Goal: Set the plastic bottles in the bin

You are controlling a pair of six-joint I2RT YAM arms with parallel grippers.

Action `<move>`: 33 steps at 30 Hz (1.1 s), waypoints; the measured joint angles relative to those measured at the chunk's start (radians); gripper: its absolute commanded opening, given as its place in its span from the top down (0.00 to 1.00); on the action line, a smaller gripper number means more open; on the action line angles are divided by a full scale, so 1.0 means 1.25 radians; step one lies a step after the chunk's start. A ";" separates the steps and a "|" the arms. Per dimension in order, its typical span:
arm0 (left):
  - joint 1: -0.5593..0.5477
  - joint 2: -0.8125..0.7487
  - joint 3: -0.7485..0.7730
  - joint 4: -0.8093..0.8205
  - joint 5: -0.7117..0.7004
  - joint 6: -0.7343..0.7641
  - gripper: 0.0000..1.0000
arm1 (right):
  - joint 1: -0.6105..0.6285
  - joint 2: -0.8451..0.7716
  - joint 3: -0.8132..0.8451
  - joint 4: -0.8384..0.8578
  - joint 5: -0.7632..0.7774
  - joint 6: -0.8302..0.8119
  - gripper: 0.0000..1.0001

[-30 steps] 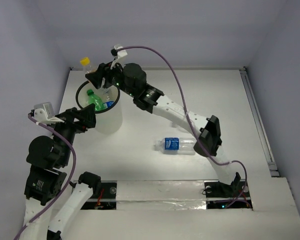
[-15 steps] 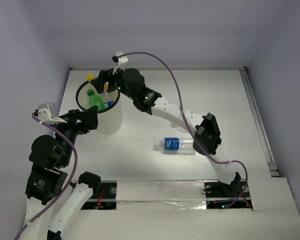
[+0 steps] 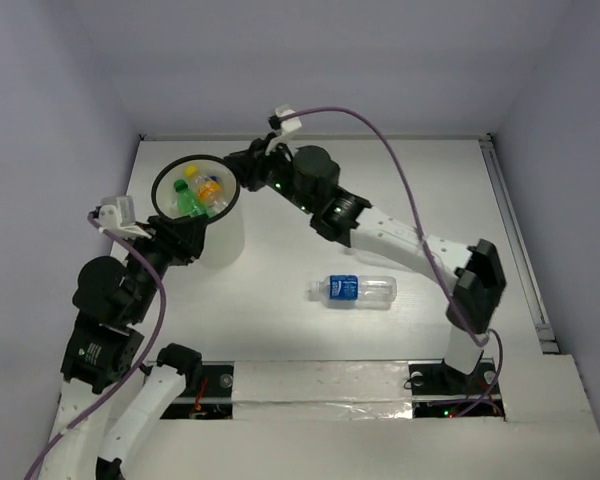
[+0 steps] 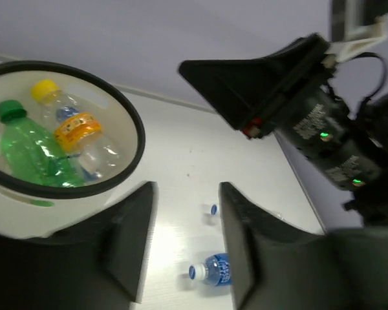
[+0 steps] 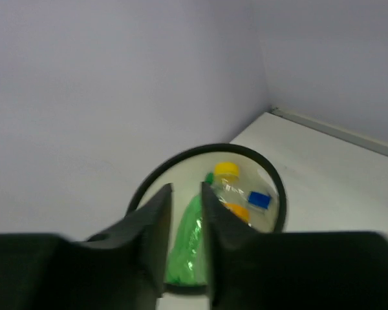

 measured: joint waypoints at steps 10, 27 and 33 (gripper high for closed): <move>-0.160 0.126 -0.247 0.166 0.119 -0.139 0.82 | -0.123 -0.500 -0.528 -0.012 0.099 0.045 0.90; -0.631 0.547 -0.364 0.450 -0.121 -0.578 0.04 | -0.199 -0.811 -0.686 -0.322 0.137 0.049 0.84; -0.641 0.605 -0.364 0.479 -0.150 -0.712 0.01 | -0.199 -0.869 -0.715 -0.356 0.074 0.042 0.82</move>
